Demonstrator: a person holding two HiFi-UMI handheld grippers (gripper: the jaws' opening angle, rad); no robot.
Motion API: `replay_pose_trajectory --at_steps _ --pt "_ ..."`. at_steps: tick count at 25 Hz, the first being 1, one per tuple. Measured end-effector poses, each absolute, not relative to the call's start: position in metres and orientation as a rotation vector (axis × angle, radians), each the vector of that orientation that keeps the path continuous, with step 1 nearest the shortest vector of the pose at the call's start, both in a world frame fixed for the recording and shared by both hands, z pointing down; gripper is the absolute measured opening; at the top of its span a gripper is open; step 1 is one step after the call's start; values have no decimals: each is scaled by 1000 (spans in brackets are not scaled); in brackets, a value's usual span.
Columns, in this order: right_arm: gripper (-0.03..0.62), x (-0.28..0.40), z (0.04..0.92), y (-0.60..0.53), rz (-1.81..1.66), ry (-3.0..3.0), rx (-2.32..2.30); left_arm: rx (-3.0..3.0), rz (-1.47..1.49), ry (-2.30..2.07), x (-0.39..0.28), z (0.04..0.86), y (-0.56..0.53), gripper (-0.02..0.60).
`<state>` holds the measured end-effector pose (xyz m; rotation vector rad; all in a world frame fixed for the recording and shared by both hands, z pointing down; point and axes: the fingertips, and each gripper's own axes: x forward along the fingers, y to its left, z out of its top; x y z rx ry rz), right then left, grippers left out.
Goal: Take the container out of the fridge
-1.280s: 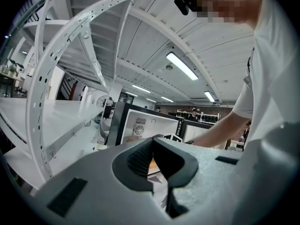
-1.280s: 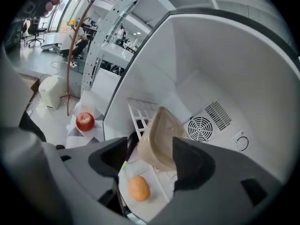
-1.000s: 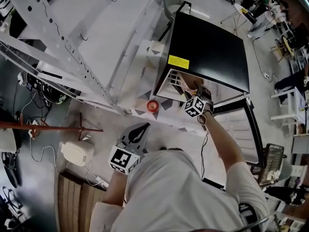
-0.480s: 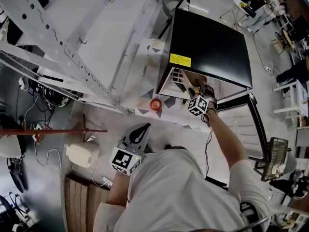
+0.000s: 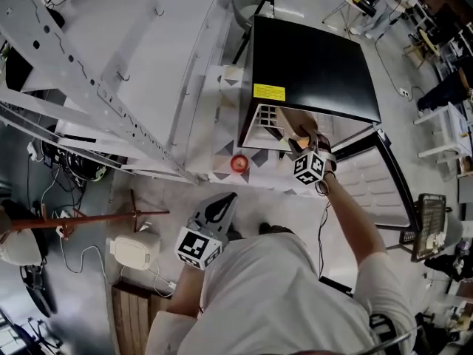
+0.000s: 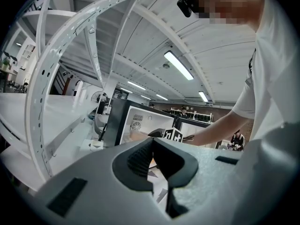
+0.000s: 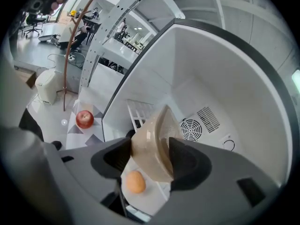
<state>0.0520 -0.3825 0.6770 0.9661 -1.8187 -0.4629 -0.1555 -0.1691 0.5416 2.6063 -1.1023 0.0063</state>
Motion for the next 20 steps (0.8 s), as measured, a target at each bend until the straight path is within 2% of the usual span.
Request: replay_pose_trajectory --at_steps 14,20 --pt "259 52 605 -289 56 -2149 1226 2685 29 -863 -131 547 -166 5" --pt "256 73 573 -253 220 -2254 1350 2704 32 -781 -112 546 -171 5"
